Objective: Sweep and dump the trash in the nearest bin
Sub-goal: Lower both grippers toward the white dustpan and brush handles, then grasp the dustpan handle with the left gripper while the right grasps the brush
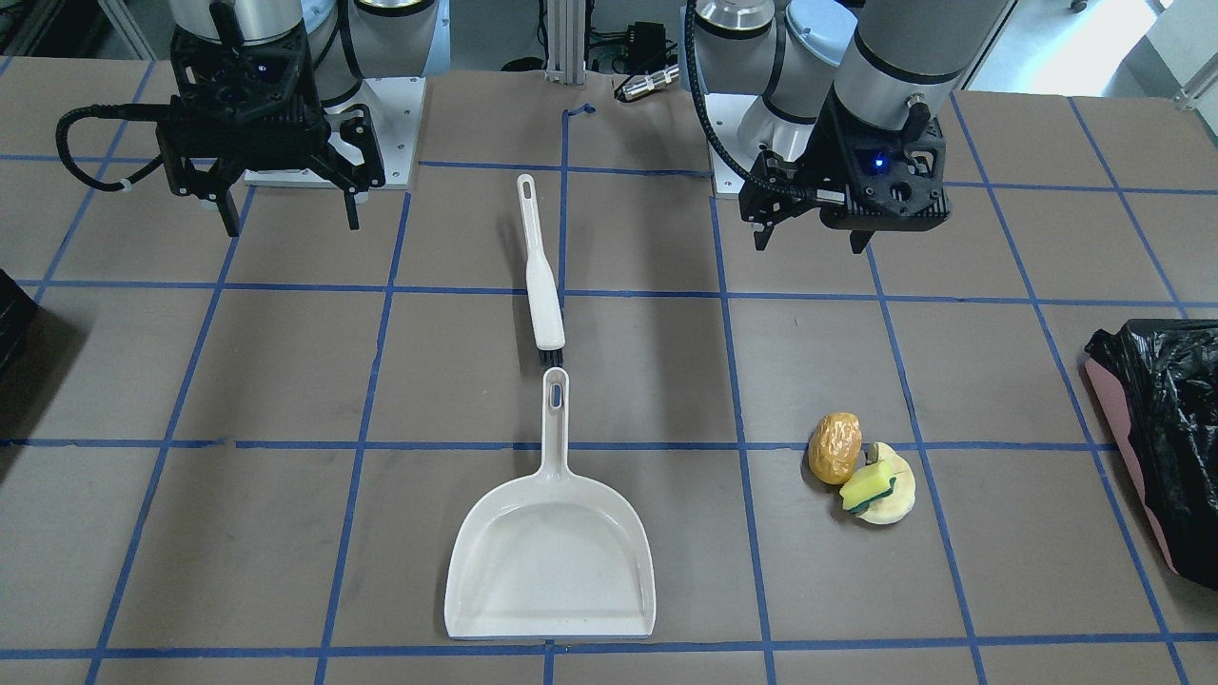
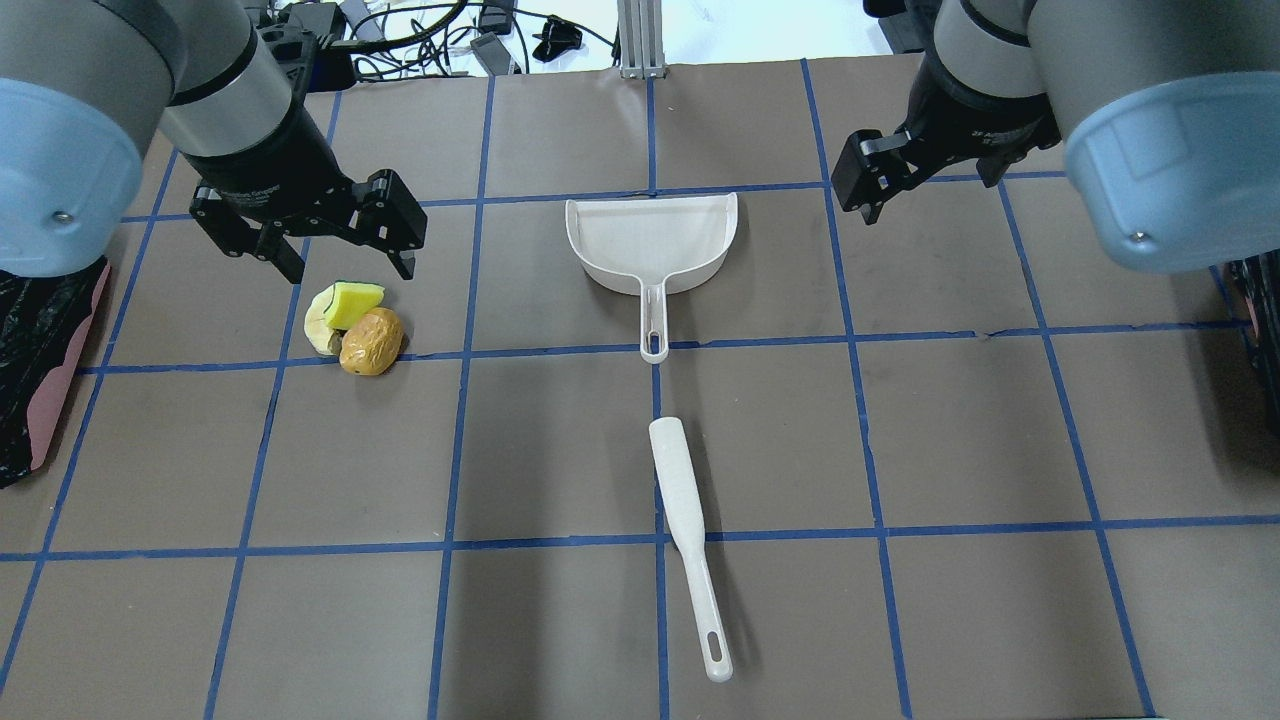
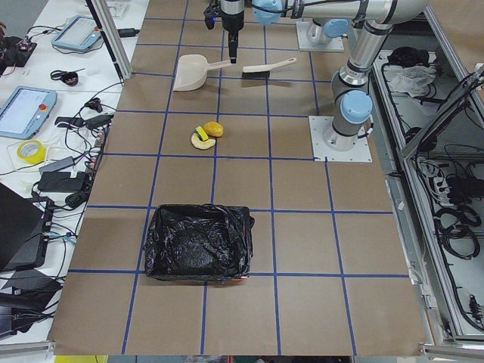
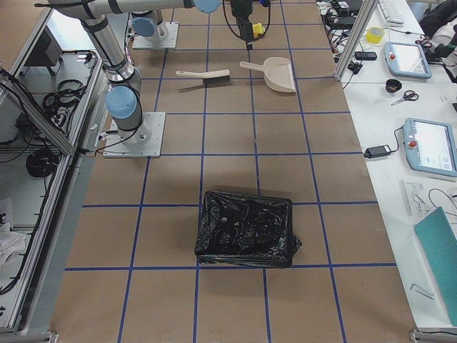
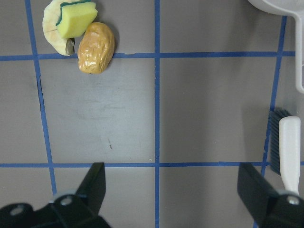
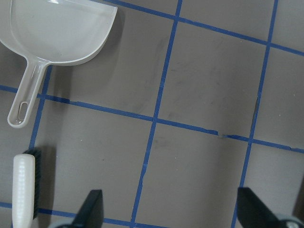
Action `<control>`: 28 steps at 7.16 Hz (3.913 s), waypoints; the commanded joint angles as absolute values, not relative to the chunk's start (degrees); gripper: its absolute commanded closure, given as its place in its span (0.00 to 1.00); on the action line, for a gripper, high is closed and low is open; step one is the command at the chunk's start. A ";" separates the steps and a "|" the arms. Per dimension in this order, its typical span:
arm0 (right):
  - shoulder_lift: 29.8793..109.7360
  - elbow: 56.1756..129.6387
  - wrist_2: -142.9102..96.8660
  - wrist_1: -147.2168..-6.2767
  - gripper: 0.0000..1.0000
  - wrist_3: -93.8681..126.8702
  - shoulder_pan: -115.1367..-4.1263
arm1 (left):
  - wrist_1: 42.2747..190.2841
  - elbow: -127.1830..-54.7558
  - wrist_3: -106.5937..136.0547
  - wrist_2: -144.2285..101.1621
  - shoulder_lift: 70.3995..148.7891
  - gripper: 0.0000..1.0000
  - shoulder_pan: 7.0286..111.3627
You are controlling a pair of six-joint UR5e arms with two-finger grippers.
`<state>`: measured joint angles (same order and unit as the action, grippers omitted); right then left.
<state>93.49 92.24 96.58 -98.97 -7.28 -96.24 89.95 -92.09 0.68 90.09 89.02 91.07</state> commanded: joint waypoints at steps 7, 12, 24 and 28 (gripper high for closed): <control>93.43 92.37 96.50 -98.88 0.00 -7.30 -96.15 | 84.00 -91.32 0.79 91.32 94.30 0.00 93.60; 92.10 101.48 90.88 -99.14 0.05 -3.45 -100.60 | 72.44 -91.32 8.61 90.09 101.85 0.00 100.62; 90.53 120.22 90.70 -112.31 0.13 10.02 -120.14 | 60.02 -90.88 16.17 84.81 117.51 0.01 111.53; 86.58 124.37 89.74 -121.55 0.18 11.95 -121.55 | 63.09 -91.23 16.08 84.82 118.30 0.39 111.71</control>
